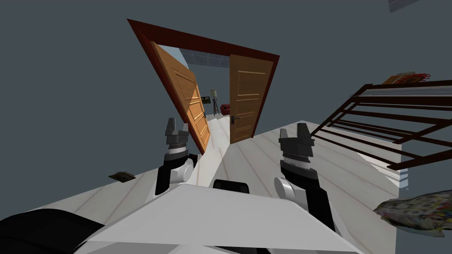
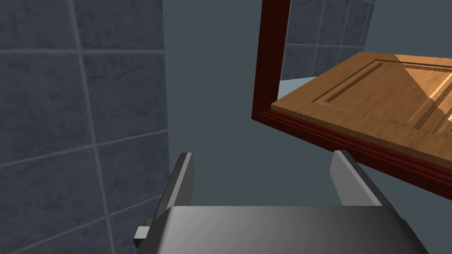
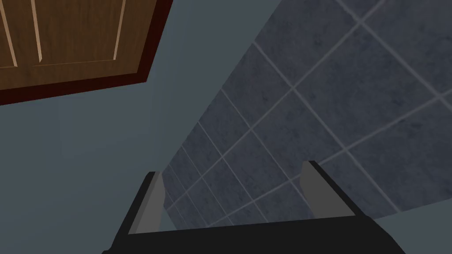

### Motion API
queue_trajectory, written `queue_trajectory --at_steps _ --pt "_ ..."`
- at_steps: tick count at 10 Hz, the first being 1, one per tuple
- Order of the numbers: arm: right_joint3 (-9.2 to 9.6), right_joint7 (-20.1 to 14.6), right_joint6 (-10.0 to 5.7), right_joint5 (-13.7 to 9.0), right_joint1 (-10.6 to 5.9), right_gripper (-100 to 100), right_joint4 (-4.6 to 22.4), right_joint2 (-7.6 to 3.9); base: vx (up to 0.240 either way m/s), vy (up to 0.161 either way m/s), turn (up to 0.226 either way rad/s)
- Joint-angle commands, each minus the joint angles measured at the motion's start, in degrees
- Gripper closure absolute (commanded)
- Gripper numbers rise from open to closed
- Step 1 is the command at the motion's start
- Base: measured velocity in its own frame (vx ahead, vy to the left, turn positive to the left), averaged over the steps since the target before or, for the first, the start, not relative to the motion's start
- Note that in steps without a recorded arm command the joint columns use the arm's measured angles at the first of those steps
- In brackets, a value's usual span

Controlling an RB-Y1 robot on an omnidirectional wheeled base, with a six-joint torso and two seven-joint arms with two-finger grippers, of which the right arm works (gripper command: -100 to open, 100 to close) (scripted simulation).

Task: Push the door open

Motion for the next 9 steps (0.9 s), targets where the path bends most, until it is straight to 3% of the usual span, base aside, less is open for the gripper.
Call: queue_trajectory --at_steps 1,9 --pt "-0.05 0.0 -0.07 -0.1 -1.01 -100 1.7 -0.31 0.038 -0.018 0.042" --pt "-0.42 -0.4 -0.54 -0.6 -8.03 -100 13.6 -1.93 0.100 -0.037 0.056"
